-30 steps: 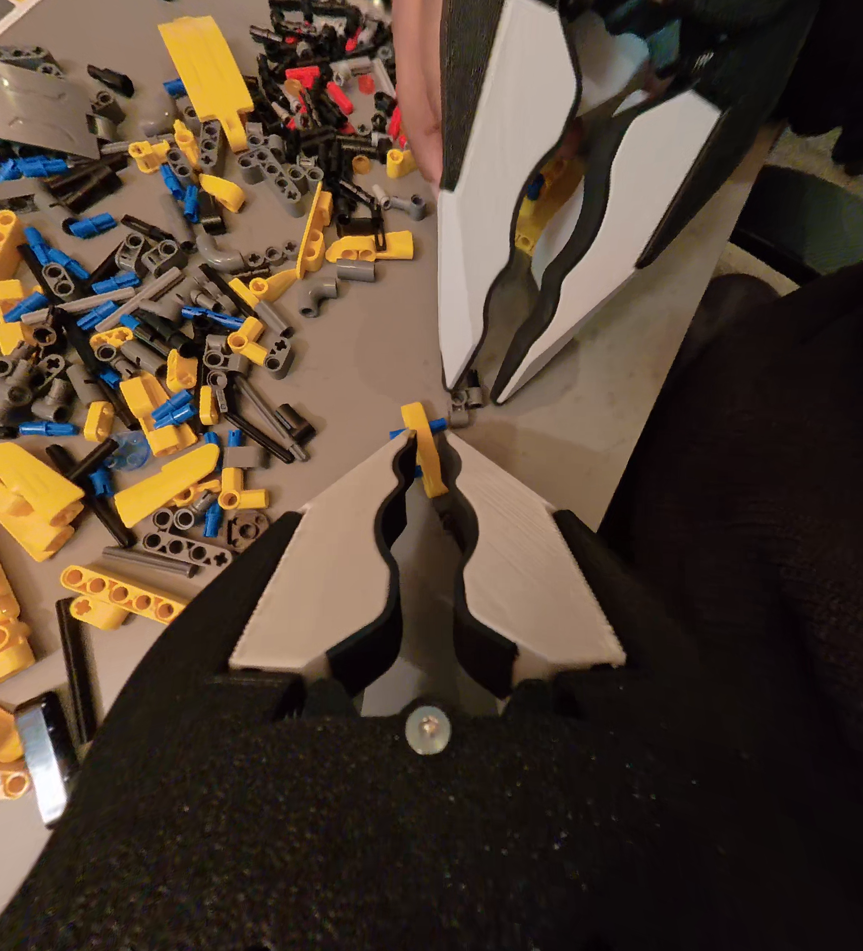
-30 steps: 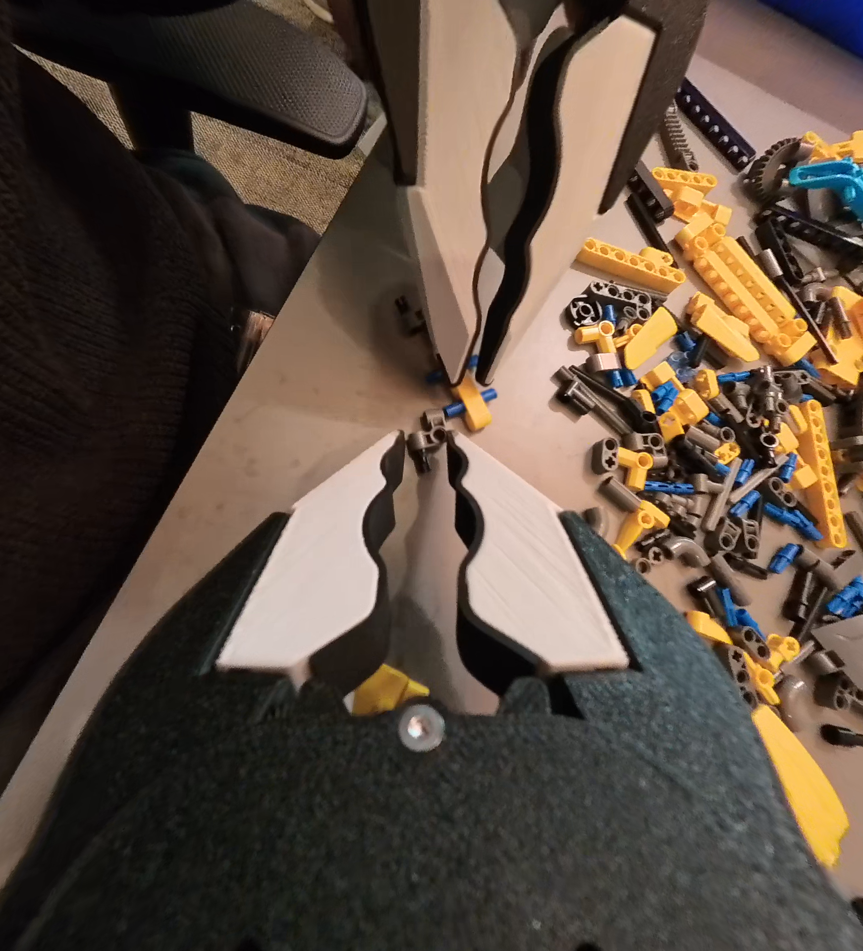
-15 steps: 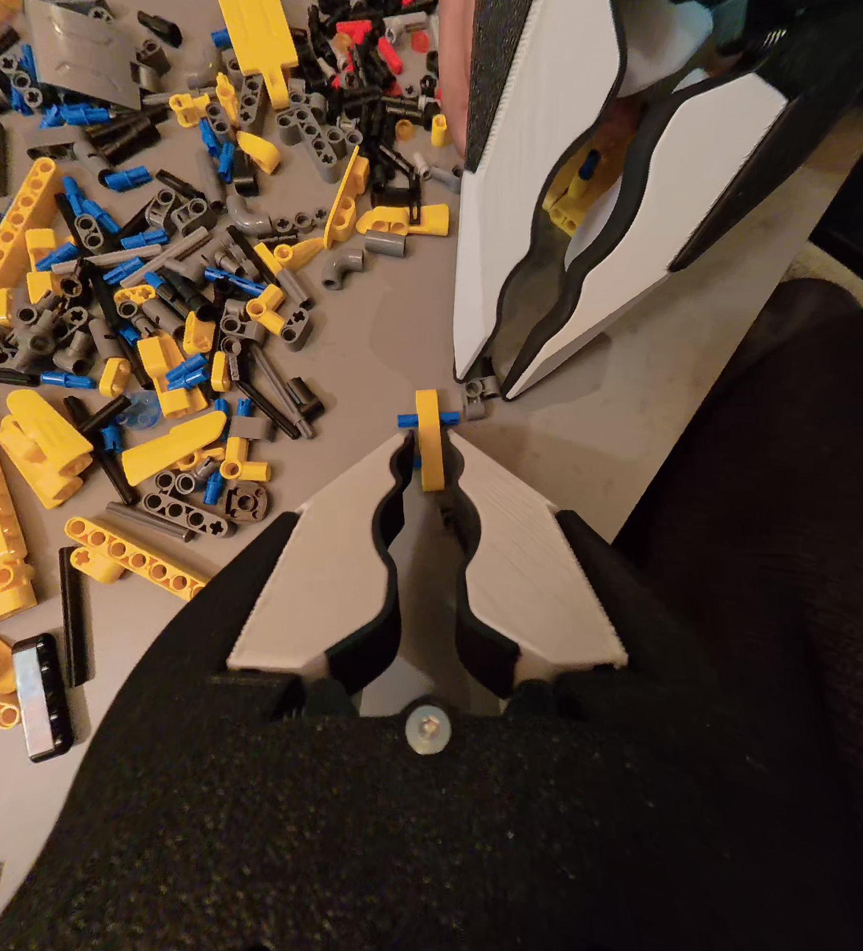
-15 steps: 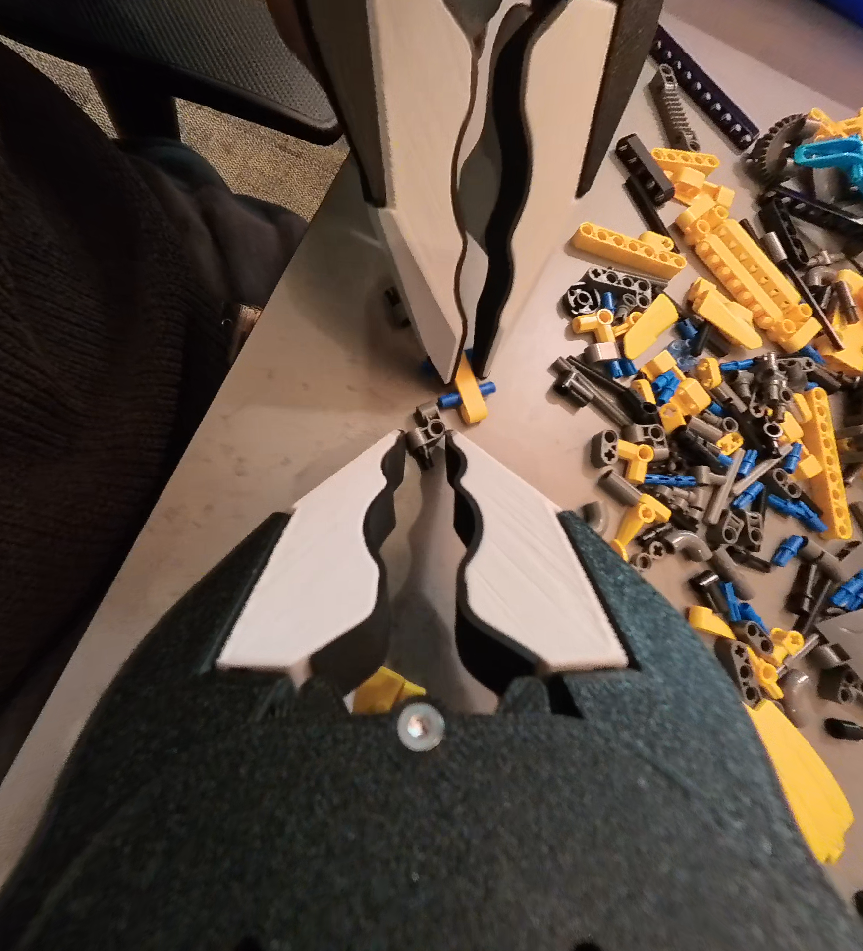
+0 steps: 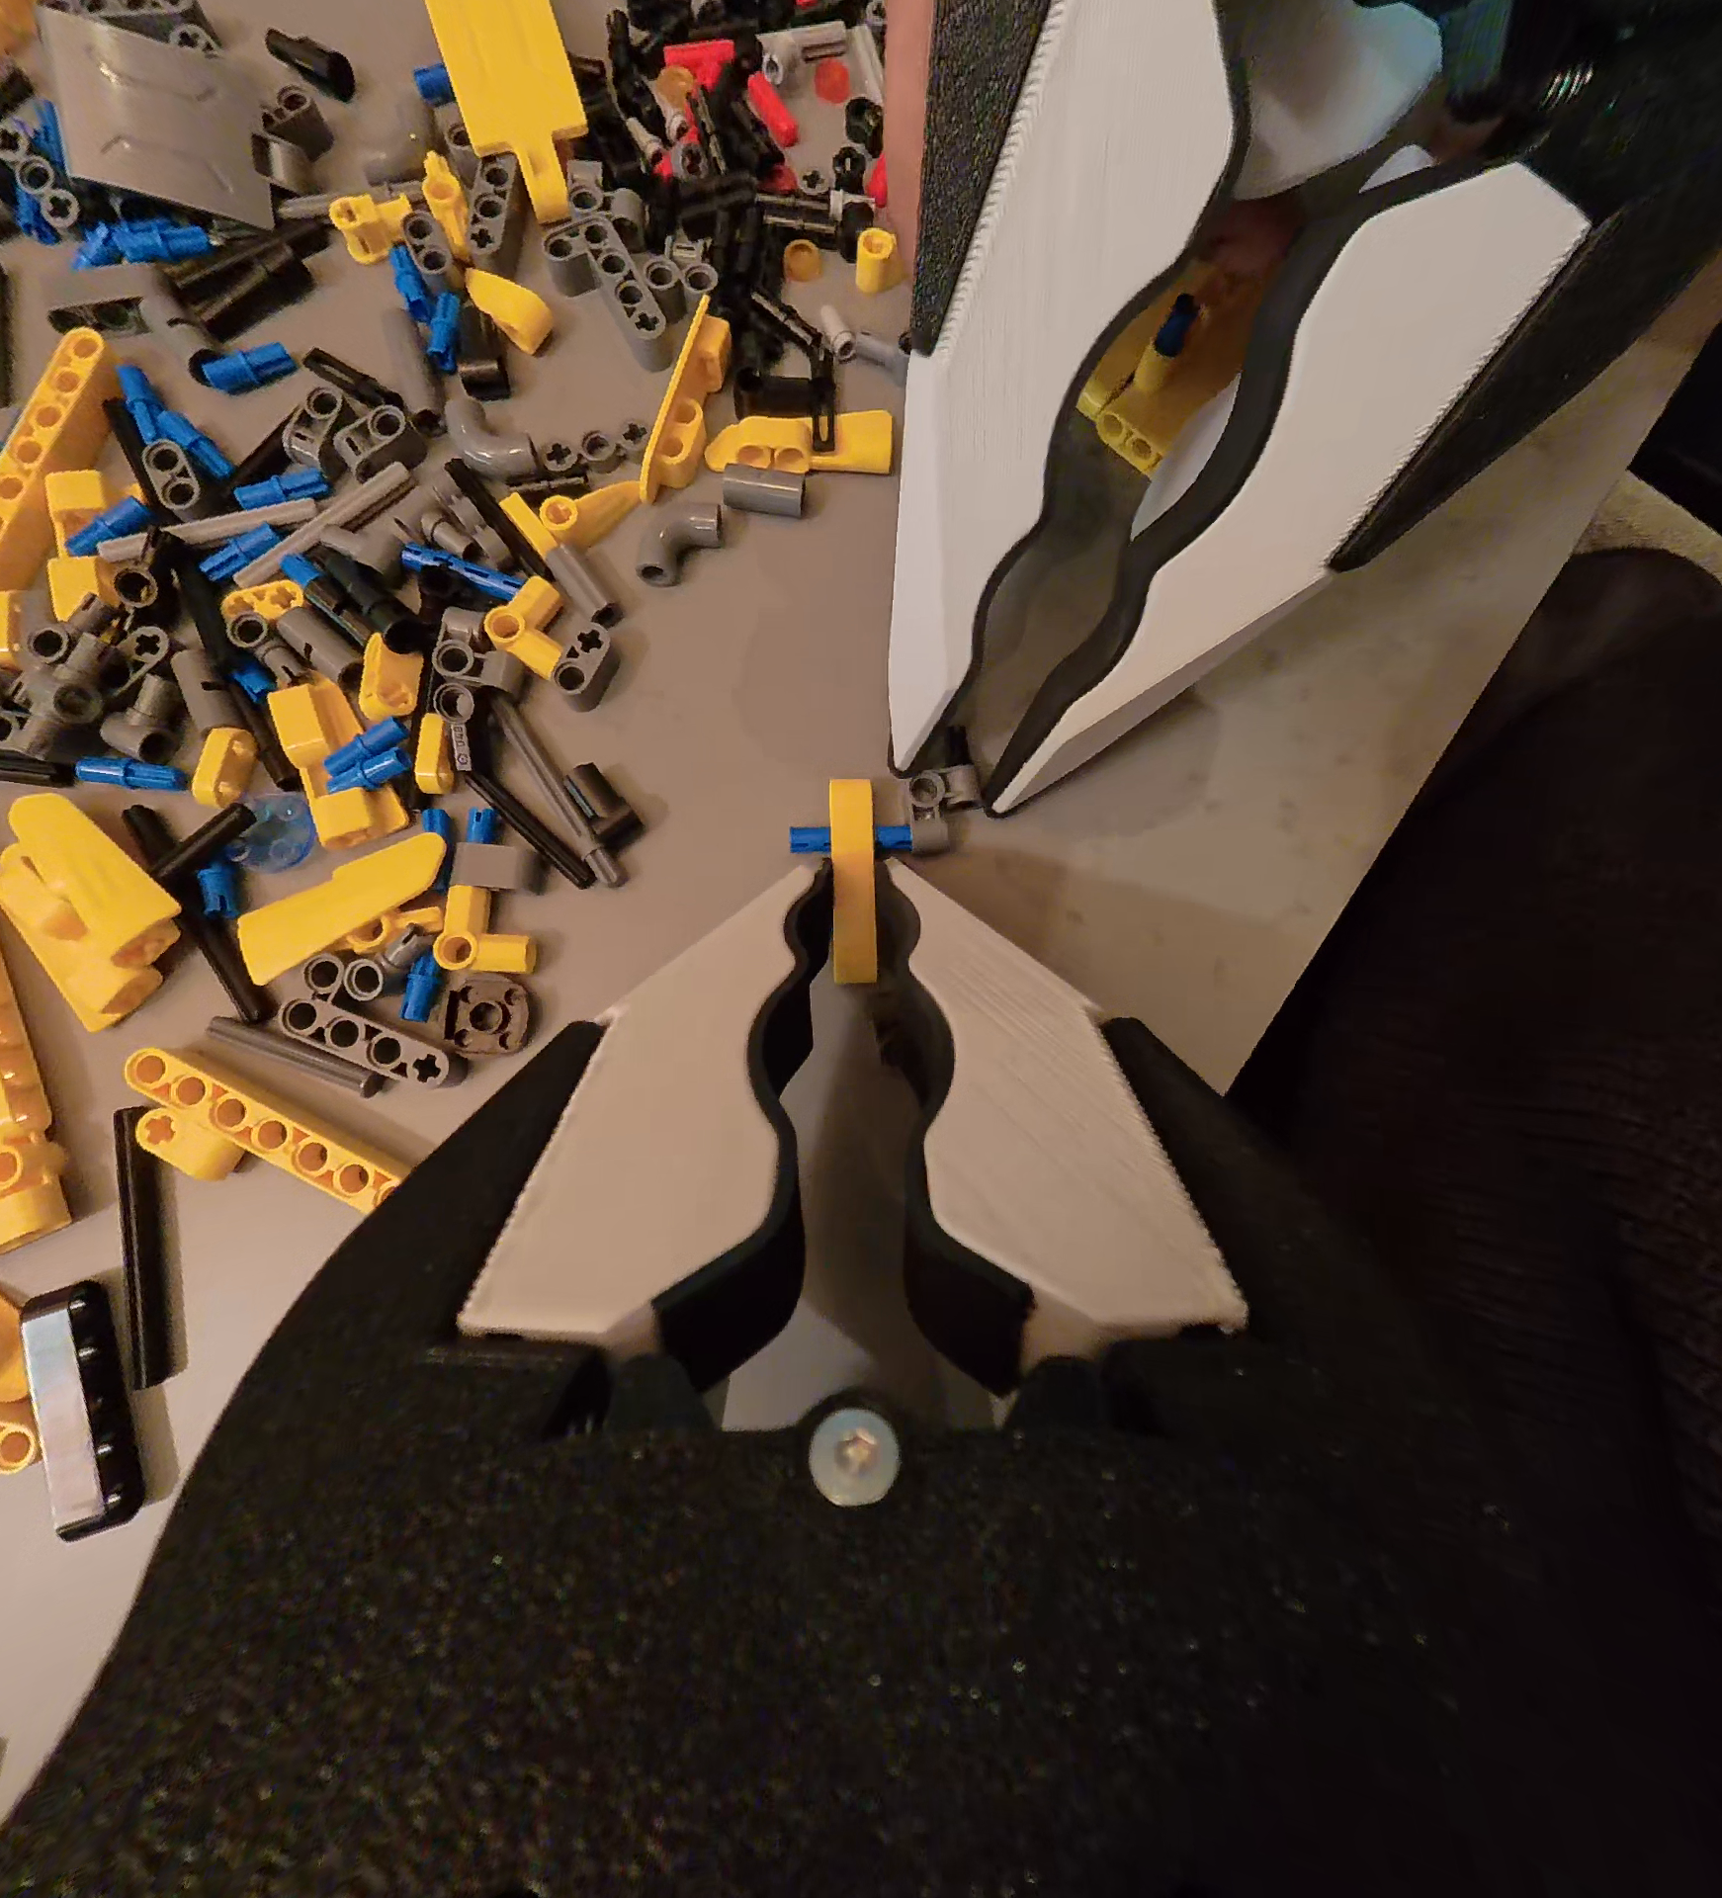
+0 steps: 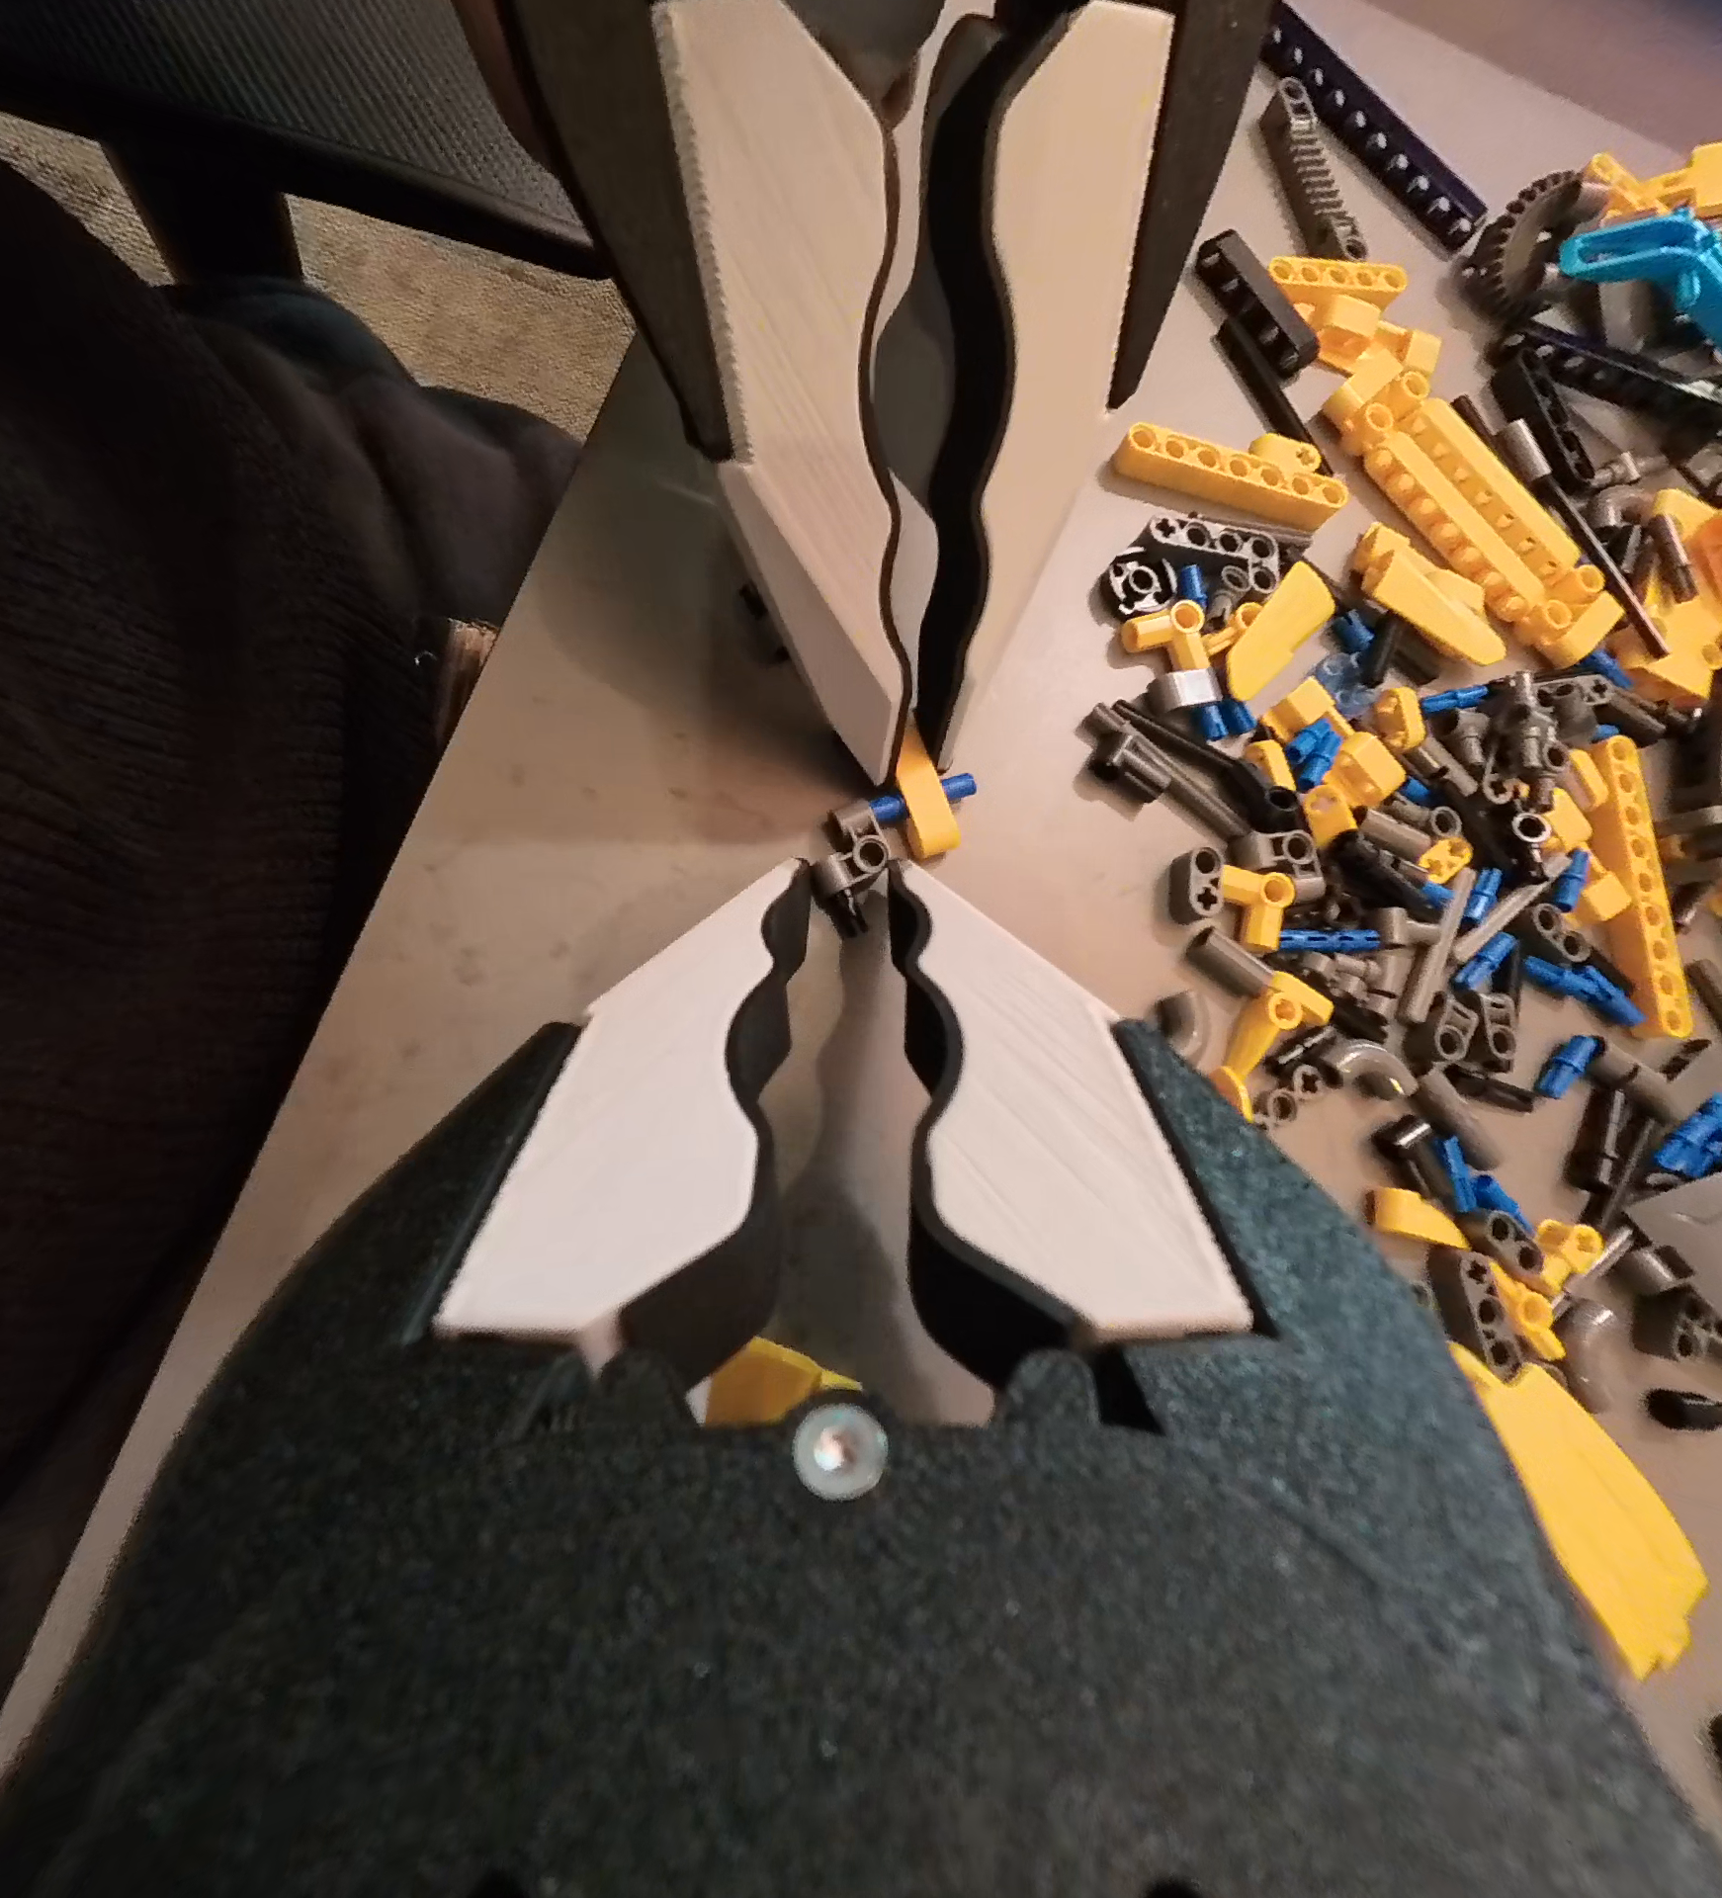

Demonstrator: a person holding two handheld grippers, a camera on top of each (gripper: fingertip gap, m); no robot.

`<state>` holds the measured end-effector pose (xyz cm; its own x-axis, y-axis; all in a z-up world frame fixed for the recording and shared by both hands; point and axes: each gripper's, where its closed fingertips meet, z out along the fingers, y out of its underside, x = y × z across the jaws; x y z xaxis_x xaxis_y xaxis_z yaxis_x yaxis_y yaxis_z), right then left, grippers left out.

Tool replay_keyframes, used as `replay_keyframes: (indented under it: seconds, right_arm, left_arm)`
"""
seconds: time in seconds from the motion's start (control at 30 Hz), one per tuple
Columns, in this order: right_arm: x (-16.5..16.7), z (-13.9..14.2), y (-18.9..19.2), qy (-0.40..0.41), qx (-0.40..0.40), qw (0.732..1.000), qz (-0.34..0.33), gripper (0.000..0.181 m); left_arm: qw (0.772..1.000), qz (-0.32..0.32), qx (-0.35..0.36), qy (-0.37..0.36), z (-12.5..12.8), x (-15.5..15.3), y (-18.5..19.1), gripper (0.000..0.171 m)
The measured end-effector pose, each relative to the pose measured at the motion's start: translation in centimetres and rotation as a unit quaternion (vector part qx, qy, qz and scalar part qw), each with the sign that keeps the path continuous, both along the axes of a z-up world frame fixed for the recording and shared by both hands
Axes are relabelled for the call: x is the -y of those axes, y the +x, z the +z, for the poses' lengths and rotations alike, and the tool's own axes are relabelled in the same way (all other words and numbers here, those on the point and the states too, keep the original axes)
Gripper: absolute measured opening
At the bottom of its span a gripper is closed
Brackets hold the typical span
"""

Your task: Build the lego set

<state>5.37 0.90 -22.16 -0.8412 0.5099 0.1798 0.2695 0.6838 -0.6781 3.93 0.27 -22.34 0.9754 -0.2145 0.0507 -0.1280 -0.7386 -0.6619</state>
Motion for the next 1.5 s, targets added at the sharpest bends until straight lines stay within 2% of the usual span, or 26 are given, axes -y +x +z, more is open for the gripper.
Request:
replay_keyframes:
  seconds: [0.67,0.87,1.0,1.33,1.5]
  right_arm:
    - [0.14,0.01,-0.22,-0.015,0.009,0.999,-0.044,0.014]
    - [-0.11,0.1,-0.1,-0.044,0.031,0.997,-0.06,0.011]
    - [-0.14,0.05,-0.05,-0.025,0.025,0.998,-0.061,0.011]
    - [-0.34,0.02,-0.04,-0.022,0.061,0.991,-0.115,0.011]
    - [-0.35,-0.09,-0.02,-0.001,0.047,0.992,-0.117,0.011]
  left_arm:
    - [1.0,0.009,0.003,0.004,-0.01,0.14,-0.19,0.007]
    - [1.0,0.003,-0.008,0.008,-0.02,0.06,-0.1,0.007]
    - [1.0,0.003,-0.006,0.006,-0.02,0.04,-0.08,0.007]
    - [0.998,0.059,-0.023,0.0,-0.04,-0.12,-0.19,0.007]
    - [0.998,0.056,0.0,-0.004,-0.02,-0.09,-0.15,0.007]
